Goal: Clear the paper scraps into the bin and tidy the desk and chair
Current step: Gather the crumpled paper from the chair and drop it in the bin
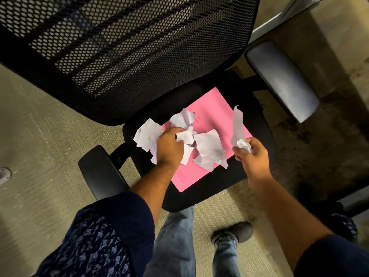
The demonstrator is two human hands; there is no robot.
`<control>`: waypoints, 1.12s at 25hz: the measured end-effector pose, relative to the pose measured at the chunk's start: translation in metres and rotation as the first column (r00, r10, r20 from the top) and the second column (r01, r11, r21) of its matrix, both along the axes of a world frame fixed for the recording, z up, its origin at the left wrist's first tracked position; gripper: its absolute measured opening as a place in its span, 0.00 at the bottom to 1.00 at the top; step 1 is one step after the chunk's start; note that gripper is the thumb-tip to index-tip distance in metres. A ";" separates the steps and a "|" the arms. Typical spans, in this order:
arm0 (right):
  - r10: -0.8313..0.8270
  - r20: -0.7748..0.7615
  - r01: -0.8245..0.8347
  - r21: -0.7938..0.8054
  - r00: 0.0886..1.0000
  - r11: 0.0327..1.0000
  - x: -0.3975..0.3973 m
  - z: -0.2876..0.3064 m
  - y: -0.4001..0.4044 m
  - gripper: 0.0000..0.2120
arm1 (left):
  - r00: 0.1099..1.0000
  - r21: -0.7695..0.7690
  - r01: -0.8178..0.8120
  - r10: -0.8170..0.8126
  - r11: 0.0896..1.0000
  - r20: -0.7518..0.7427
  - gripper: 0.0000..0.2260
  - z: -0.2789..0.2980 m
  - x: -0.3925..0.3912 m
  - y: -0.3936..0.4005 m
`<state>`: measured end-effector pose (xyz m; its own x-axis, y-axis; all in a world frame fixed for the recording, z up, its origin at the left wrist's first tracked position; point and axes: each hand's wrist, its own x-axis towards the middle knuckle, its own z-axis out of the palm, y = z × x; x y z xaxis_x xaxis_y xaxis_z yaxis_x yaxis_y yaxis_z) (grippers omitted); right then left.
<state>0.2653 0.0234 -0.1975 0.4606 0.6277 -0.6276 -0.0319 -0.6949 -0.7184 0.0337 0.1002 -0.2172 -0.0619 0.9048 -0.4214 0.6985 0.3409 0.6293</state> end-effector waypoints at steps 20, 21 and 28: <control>0.505 0.183 -0.487 -0.136 0.844 0.863 -0.047 -0.013 0.007 0.14 | 0.936 -0.018 -0.239 0.235 0.971 0.262 0.16 0.013 -0.013 -0.031; 0.500 0.186 -0.471 -0.181 0.846 0.863 -0.051 -0.020 0.011 0.17 | 0.921 -0.041 -0.266 0.266 0.963 0.284 0.18 0.013 -0.012 -0.030; 0.482 0.307 -0.397 -0.301 0.821 0.867 -0.048 -0.037 0.036 0.09 | 0.901 -0.120 -0.322 0.343 0.939 0.267 0.10 0.001 -0.011 -0.029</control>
